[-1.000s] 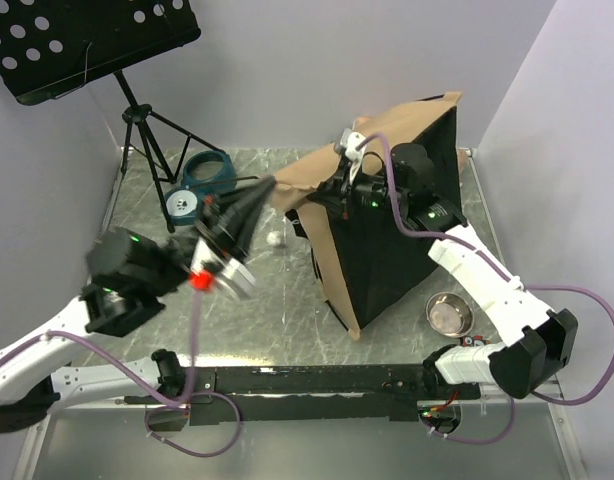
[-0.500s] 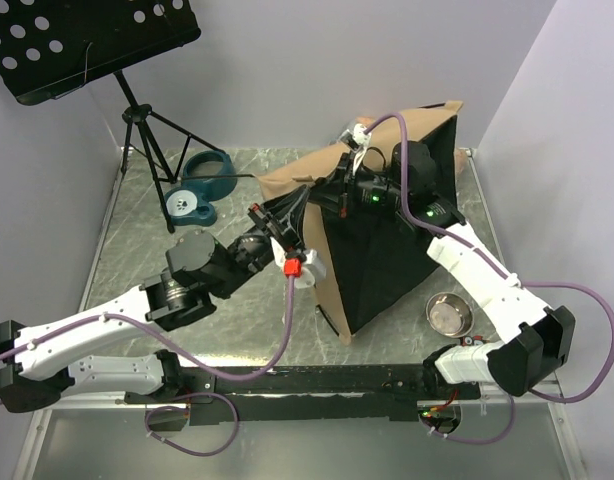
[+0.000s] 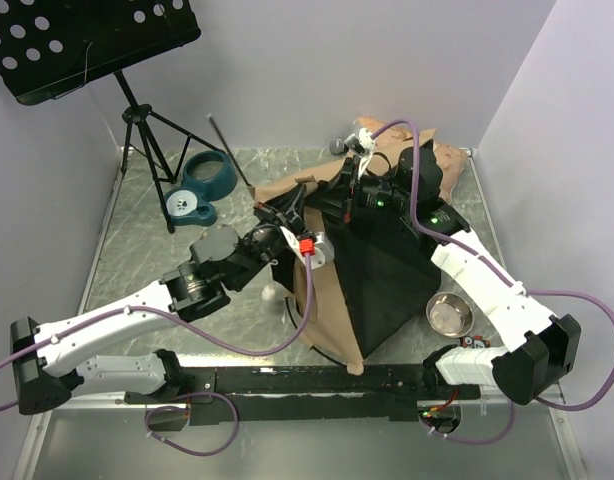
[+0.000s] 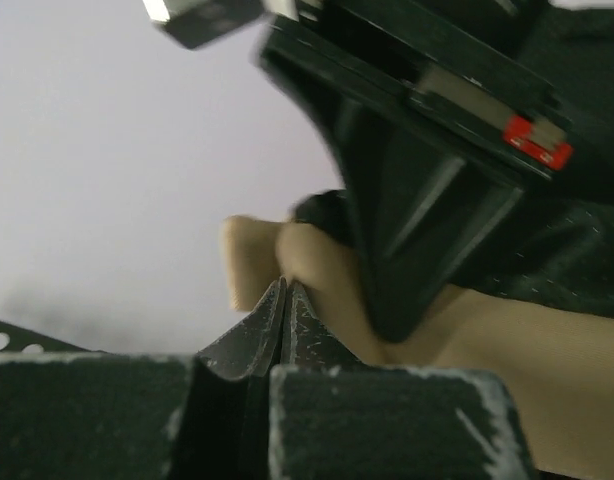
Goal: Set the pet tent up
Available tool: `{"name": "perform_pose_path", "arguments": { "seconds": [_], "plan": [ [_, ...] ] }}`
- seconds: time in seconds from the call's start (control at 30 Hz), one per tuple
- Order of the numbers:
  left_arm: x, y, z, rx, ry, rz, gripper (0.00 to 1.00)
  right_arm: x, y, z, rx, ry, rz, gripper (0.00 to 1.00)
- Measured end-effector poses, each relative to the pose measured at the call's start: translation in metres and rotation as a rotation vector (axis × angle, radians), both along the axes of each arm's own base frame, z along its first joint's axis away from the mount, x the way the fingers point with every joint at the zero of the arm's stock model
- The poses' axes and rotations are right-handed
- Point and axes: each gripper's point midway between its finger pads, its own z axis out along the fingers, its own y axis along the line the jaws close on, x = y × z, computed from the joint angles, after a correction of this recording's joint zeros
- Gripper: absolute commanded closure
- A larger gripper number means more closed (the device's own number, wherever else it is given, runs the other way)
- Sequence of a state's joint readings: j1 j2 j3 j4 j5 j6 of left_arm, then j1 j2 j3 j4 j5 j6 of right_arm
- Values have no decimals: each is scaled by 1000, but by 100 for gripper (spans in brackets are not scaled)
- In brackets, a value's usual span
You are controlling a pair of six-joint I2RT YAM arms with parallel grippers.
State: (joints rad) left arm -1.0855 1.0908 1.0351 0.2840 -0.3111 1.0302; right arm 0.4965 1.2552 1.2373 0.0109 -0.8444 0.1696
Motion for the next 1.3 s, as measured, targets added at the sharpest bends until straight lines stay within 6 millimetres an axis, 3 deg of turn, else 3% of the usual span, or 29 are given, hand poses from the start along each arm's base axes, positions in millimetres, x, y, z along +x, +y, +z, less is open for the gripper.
{"name": "perform_pose_path", "arguments": {
  "seconds": [0.1,0.2,0.27,0.4,0.53,0.67,0.77,0.97,1.1,1.13,1.23,1.3],
  "plan": [
    [5,-3,-12,35,18,4,94,-2,0,0,-1,-4,9,100],
    [10,1,-14,29,31,18,62,-4,-1,-3,-5,-9,11,100],
    [10,9,-10,-1,47,20,50,-7,-3,-5,-9,-21,14,100],
    [3,42,9,-89,80,-19,42,-13,-6,-10,-19,-53,25,100],
    [-12,70,18,-109,127,-95,41,-18,-9,-11,-32,-104,39,100],
    [-32,58,10,-67,188,-231,40,-22,-10,-13,-41,-144,51,100],
    [-30,40,-2,-26,249,-284,39,-25,-8,-13,-44,-158,66,100],
    [-15,12,-45,63,371,-314,48,-31,-6,-16,-54,-180,94,100],
    [-14,8,-57,85,411,-323,82,-33,-7,-17,-59,-200,98,100],
    [-15,8,-58,89,412,-326,87,-34,-8,-17,-60,-205,99,95],
    [-17,7,-55,84,410,-338,97,-39,-9,-19,-70,-213,118,59],
    [-19,7,-52,77,425,-343,99,-41,-10,-20,-80,-231,132,49]
  ]
}}
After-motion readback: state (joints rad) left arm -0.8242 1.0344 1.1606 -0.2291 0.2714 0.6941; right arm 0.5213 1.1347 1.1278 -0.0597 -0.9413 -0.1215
